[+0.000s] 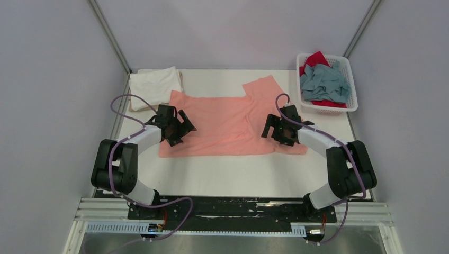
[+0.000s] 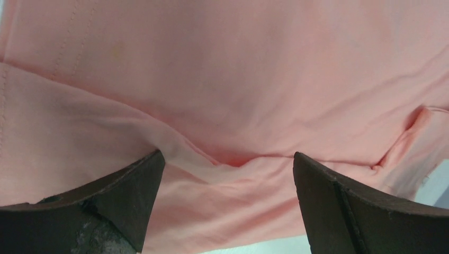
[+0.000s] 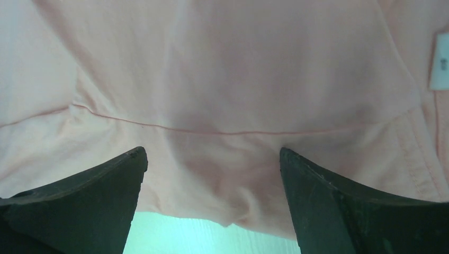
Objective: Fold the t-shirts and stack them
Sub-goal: Fold the flattened tshirt in 1/3 of the way
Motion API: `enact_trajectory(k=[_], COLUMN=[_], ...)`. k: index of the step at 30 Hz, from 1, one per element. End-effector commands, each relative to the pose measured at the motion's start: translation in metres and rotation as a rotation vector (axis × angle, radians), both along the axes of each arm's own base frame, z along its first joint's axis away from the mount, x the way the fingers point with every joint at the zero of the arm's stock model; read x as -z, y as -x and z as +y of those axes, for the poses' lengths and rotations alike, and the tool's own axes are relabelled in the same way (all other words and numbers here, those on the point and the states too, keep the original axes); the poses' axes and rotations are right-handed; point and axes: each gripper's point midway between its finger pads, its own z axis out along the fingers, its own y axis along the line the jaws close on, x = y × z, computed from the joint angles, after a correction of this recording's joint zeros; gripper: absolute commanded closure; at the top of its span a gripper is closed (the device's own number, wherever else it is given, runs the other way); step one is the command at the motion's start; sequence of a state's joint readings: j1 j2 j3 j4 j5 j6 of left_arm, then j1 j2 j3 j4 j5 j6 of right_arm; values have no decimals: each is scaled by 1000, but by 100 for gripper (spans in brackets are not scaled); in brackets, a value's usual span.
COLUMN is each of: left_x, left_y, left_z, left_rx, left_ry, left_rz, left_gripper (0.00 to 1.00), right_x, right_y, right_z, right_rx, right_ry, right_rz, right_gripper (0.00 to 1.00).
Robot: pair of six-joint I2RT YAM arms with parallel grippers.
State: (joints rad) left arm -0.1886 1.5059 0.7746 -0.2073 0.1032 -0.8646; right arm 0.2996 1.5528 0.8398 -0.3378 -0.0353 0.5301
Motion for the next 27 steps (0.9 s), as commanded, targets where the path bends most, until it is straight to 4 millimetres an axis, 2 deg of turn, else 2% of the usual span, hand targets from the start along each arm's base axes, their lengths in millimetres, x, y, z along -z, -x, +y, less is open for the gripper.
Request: enact_trajectory(k=[1,2,3,4,5,6,7,8,9,10,11,12,13,16,17,18,20,22,25,27], left_x=[17,20,27,25,33,28,35,28,36,32,36,30,35,27,31,27,28,25,9,-10], left_y=[7,10,22,25,39,46,58,61,76,83,94,99,109,125,133,134,140,144,136,122], left_z=[1,7,13,19,26,29,34,35,41,44,48,48,49,45,44,44,45,47,50,51], left_rx=[16,-1,-14,-37,-53,-73,-85,-103,-120,-144,-155,-166,-167,-174,-172,-182,-190,-196,-178,-156], left_ry=[-21,-49,-70,-91,-120,-123,-139,-131,-149,-147,-154,-144,-138,-83,-71,-55,-47,-54,-72,-87], left_rz=[39,46,83,80,116,114,135,115,151,148,161,145,158,129,139,115,101,93,30,-42], left_gripper=[0,0,0,0,0,0,0,0,0,0,0,0,0,0,0,0,0,0,0,0], right_x=[15,16,16,20,21,23,25,27,28,30,31,31,30,18,14,10,5,-5,-17,-37], right_y=[28,34,42,55,64,76,85,96,107,117,129,137,144,153,156,157,162,163,162,149], right_z=[-25,-28,-32,-35,-37,-38,-39,-41,-43,-47,-51,-53,-53,-33,-32,-34,-43,-37,-34,-35], right_rx=[89,98,113,124,129,134,139,145,153,164,174,184,188,193,213,236,279,280,248,220], right_ry=[16,13,12,14,12,8,0,-2,1,9,20,20,7,-123,-142,-138,-105,-153,-173,-165], right_rz=[54,60,61,85,98,118,129,145,162,180,203,211,214,205,204,188,165,139,77,-13], right_gripper=[0,0,0,0,0,0,0,0,0,0,0,0,0,0,0,0,0,0,0,0])
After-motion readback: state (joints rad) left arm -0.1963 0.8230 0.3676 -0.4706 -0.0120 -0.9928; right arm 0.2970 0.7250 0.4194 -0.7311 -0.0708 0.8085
